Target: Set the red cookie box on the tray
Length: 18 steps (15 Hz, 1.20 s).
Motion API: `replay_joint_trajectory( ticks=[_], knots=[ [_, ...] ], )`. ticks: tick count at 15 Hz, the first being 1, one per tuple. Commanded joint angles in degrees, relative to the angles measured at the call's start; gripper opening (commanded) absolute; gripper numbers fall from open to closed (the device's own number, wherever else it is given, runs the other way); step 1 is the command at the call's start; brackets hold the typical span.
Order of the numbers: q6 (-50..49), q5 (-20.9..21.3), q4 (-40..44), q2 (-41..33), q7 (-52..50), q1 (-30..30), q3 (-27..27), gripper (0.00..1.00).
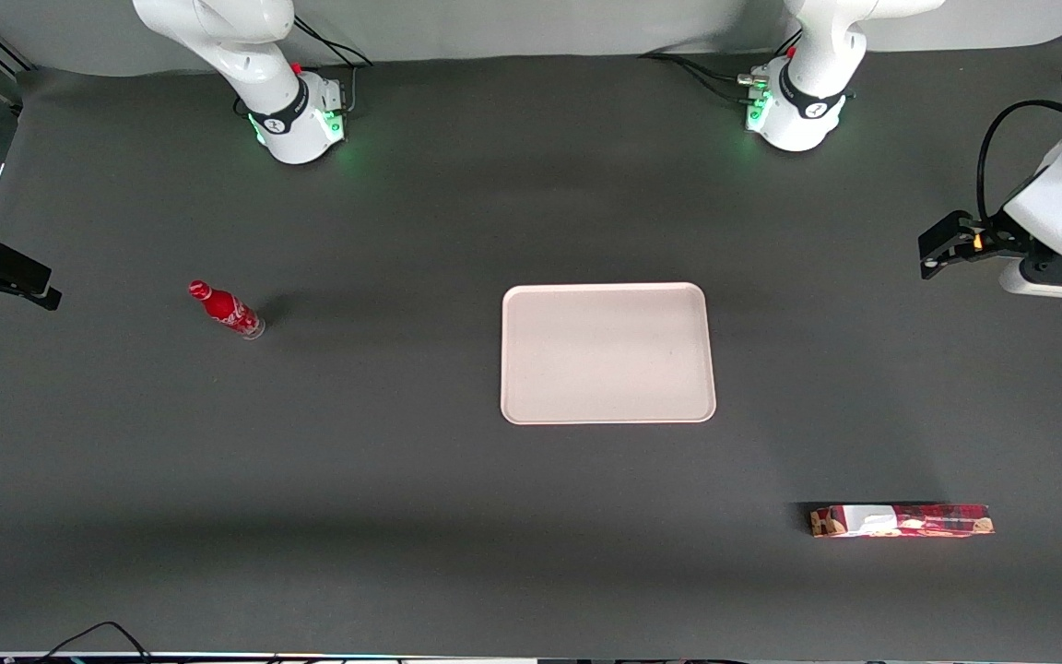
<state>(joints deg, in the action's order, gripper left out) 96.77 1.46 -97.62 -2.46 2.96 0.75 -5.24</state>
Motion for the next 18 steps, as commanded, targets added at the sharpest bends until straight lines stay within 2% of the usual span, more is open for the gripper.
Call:
replay_joint_trajectory(
  ticks=[1,18],
  knots=[
    [-0.62,-0.41,0.76,0.09,0.56,0.04,0.15,1.0],
    [-1.41,0.03,2.52,1.76,0.56,0.04,0.67,1.0]
  ],
)
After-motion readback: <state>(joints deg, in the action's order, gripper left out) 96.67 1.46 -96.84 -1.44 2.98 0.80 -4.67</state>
